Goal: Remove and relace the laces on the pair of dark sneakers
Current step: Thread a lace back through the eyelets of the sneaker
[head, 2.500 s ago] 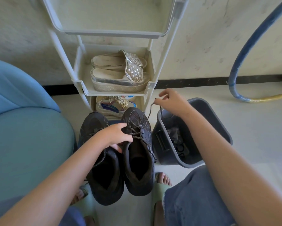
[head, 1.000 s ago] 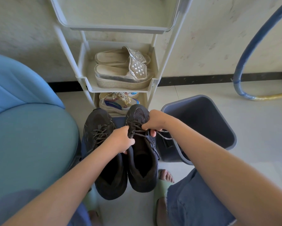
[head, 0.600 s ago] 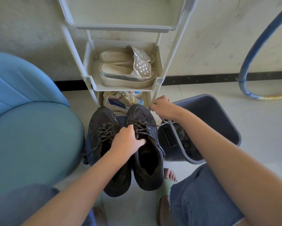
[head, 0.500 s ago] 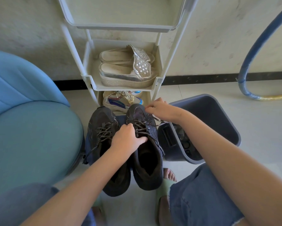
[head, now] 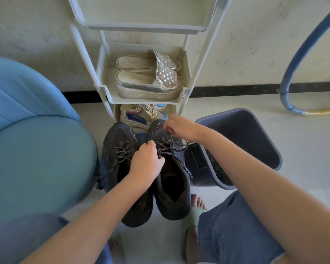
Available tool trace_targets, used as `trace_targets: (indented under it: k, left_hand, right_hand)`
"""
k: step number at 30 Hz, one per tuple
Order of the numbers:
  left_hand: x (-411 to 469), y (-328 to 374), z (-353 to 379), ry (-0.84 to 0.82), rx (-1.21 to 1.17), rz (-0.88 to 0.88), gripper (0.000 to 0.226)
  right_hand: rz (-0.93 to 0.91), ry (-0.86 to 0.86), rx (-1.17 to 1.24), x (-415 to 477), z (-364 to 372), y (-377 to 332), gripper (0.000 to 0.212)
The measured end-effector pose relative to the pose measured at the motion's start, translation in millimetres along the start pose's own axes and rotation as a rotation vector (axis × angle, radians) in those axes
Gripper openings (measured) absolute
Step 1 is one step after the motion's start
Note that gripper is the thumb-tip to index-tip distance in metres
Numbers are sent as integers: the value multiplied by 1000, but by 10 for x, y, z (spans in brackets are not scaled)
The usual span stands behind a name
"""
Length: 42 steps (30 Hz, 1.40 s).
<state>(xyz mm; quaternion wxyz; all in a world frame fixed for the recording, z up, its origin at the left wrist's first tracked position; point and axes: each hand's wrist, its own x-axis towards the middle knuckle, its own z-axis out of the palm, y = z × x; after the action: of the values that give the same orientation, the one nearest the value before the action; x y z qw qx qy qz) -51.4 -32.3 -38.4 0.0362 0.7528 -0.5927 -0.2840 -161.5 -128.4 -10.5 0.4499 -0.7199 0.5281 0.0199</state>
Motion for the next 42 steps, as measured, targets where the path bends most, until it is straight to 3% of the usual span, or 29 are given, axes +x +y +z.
trace_targets:
  k: [7, 11, 14, 20, 30, 33, 38, 42]
  left_hand:
    - [-57, 10, 70, 99, 25, 17, 33]
    - [-85, 12, 111, 117, 111, 25, 30]
    - [-89, 19, 123, 129, 100, 20, 30]
    - [-132, 15, 100, 154, -96, -11, 26]
    - [-138, 30, 92, 151, -179, -60, 27]
    - [-127, 21, 100, 159, -158, -65, 26]
    - [-124, 30, 111, 152, -148, -74, 27]
    - [-127, 45, 114, 157, -143, -59, 25]
  right_hand:
    - [-35, -64, 216, -62, 28, 170, 16]
    - [-10, -86, 41, -13, 128, 77, 11]
    - [-2, -121, 61, -8, 171, 52, 12]
    - [-16, 157, 10, 61, 138, 130, 3]
    - [183, 54, -56, -4, 293, 138, 17]
    - [180, 95, -100, -1, 333, 133, 14]
    - [124, 76, 29, -35, 261, 164, 10]
    - [72, 37, -93, 7, 269, 123, 13]
